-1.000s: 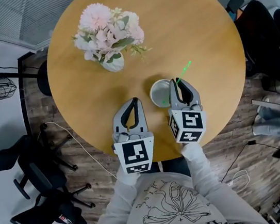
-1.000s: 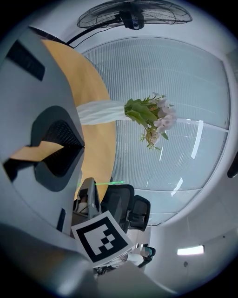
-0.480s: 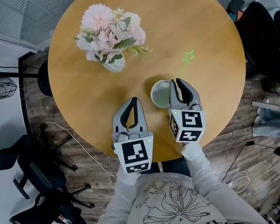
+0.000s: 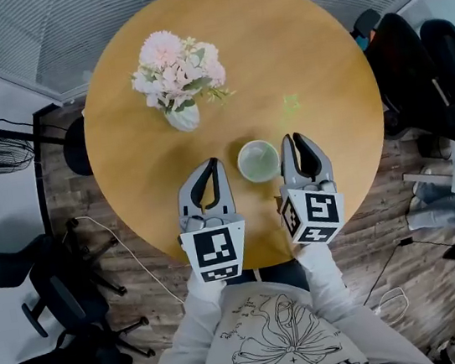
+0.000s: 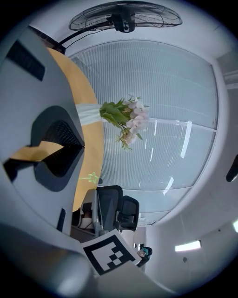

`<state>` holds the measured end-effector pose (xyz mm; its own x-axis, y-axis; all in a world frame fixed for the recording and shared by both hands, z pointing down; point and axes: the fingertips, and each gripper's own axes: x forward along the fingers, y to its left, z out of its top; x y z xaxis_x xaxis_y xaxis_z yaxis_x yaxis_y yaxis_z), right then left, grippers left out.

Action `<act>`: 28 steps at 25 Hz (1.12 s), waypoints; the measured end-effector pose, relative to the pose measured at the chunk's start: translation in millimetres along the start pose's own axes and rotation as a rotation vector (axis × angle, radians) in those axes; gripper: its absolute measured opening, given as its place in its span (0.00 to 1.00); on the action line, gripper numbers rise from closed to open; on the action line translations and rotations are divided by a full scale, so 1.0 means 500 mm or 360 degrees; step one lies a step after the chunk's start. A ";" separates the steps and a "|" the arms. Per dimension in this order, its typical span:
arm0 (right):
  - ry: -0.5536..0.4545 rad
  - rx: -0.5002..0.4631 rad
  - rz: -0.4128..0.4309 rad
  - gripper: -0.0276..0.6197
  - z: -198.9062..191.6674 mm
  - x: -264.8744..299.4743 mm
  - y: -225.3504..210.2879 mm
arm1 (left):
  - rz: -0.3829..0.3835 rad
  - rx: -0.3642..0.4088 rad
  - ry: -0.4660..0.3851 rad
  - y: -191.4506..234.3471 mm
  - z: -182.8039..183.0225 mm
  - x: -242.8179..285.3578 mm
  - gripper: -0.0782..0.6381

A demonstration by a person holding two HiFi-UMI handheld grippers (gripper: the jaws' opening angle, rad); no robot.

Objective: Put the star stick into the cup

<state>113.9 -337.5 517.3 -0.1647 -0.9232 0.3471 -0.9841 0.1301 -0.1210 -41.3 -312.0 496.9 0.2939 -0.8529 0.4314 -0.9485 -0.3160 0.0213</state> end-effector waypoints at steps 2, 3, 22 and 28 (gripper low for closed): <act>-0.0050 0.0001 -0.0007 0.14 0.030 -0.017 -0.003 | 0.0002 0.0004 -0.0042 -0.003 0.025 -0.010 0.12; -0.0075 0.0000 -0.0008 0.14 0.045 -0.026 -0.005 | 0.0004 0.0006 -0.0064 -0.004 0.037 -0.015 0.12; -0.0423 -0.0030 0.0036 0.14 0.238 -0.160 -0.002 | 0.0060 0.0051 -0.0396 -0.032 0.217 -0.119 0.12; -0.0478 -0.0024 0.0043 0.13 0.266 -0.178 -0.001 | 0.0066 0.0047 -0.0458 -0.035 0.243 -0.137 0.12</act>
<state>137.7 -303.7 362.8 -0.1662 -0.9847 0.0528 -0.9808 0.1595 -0.1118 -30.3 -298.5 357.5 0.2805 -0.9468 0.1575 -0.9578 -0.2869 -0.0190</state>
